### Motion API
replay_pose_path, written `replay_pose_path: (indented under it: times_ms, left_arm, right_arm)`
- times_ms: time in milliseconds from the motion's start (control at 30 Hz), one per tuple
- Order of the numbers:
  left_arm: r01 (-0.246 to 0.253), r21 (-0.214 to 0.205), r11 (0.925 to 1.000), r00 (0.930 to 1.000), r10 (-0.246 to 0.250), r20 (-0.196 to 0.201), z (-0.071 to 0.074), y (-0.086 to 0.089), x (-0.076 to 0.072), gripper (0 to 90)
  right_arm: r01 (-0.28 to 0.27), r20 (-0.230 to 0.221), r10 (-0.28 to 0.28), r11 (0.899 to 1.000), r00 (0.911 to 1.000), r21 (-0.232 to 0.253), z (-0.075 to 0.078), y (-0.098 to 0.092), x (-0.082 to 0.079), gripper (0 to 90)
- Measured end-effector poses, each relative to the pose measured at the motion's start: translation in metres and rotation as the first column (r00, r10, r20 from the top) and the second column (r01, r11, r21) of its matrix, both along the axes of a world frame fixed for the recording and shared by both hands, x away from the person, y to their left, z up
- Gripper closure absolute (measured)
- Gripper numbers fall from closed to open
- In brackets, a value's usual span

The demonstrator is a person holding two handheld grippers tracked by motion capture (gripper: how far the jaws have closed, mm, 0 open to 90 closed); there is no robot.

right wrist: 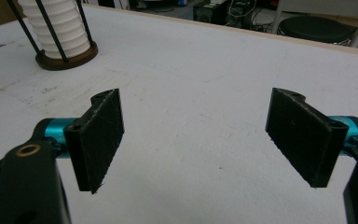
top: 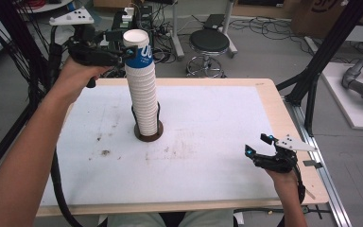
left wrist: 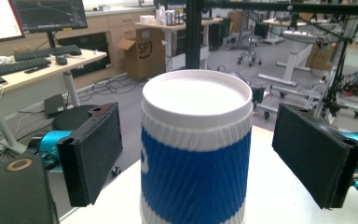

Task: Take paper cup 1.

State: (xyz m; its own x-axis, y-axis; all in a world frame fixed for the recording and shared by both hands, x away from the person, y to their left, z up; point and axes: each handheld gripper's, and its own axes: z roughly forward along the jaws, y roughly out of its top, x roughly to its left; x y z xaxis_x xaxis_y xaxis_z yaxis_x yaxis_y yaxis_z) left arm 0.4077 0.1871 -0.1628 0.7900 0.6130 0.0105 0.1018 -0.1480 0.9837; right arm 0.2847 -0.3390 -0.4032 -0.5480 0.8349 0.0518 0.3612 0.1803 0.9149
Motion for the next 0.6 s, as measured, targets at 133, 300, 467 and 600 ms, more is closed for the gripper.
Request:
replay_pose_path:
  times_ms: [133,300,467,600]
  left_arm:
    - [0.004,0.030,0.9995,0.9993,-0.003,-0.037,0.003,-0.009,0.008,15.7]
    - [0.023,0.058,0.9981,0.9982,-0.020,-0.057,0.004,-0.019,0.014,16.1]
    - [0.021,0.077,0.9968,0.9978,-0.016,-0.065,0.002,-0.023,0.017,22.0]
    - [0.019,0.075,0.9970,0.9972,-0.014,-0.073,0.003,-0.020,0.018,27.1]
  right_arm:
    - [0.003,-0.004,-0.003,1.000,1.0000,0.001,0.000,0.000,0.000,19.7]
    - [0.000,-0.001,0.000,1.000,1.0000,-0.001,0.000,0.000,0.000,19.7]
    - [0.002,-0.004,-0.002,1.000,1.0000,0.005,0.000,0.000,0.000,19.7]
    - [0.003,-0.006,-0.002,1.000,1.0000,0.005,0.000,-0.001,0.000,19.7]
